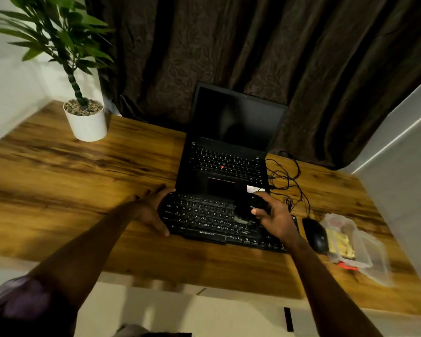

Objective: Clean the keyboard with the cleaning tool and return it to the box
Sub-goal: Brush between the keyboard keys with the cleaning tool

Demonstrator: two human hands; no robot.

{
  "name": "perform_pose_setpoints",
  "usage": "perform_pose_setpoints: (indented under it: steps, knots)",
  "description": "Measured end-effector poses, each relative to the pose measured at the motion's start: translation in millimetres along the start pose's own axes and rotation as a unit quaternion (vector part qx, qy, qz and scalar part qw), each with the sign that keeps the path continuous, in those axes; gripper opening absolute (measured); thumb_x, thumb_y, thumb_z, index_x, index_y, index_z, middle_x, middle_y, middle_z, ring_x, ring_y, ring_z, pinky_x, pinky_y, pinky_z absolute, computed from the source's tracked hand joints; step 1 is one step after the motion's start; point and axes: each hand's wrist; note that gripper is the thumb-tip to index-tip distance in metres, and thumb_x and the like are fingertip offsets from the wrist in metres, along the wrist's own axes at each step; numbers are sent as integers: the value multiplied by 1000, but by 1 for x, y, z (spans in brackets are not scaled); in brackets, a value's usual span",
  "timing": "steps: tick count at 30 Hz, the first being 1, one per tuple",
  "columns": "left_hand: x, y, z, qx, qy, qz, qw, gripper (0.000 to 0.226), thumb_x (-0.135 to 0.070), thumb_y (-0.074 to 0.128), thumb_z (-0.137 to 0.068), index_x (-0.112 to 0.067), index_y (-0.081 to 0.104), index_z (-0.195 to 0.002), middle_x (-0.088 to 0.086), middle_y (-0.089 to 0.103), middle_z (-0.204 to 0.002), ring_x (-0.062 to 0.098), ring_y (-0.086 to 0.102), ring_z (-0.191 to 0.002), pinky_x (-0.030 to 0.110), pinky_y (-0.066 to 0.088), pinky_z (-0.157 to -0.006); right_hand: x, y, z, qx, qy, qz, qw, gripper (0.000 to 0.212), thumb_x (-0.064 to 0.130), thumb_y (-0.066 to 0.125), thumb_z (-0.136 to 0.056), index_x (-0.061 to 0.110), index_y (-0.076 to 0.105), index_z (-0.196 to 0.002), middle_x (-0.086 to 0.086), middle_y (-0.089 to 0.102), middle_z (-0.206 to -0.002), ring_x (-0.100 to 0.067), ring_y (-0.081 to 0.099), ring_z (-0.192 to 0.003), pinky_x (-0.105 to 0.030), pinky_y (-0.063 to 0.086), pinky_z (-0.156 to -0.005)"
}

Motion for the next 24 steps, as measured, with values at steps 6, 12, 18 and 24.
perform_pose_setpoints:
  steps: [6,12,18,24]
  knots:
    - [-5,-3,7,12,-6,7,1000,149,-63,93,-36,-50,2,-153,-8,-13,-166,32,-4,-152,62,9,-119,-4,-4,3,-15,-2,21,1000,45,3,68,-89,27,58,-125,8,64,-103,0,63,-93,-7,51,-64]
    - [-10,-6,10,23,-9,24,999,139,-53,93,-48,-45,4,-155,-5,-6,-167,30,0,-152,54,7,-119,16,19,-4,13,-25,-10,1000,47,6,67,-89,38,56,-123,6,64,-110,-6,64,-99,-17,57,-66]
    - [-29,-14,29,29,3,29,999,130,-36,90,-65,-31,-1,-158,2,-5,-167,26,1,-153,39,12,-120,0,-10,6,-11,-18,21,1000,44,5,66,-90,29,57,-125,9,62,-105,-6,63,-96,-10,52,-61]
    - [-19,-8,21,29,-1,53,998,139,-46,95,-50,-35,9,-158,2,2,-167,28,7,-152,44,14,-120,-22,-32,16,-37,-12,80,996,44,13,69,-89,34,55,-126,11,64,-109,-6,64,-91,-19,56,-69]
Point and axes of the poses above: each hand's wrist, its own z-axis away from the middle knuckle, its own y-axis out of the palm, x = y × z
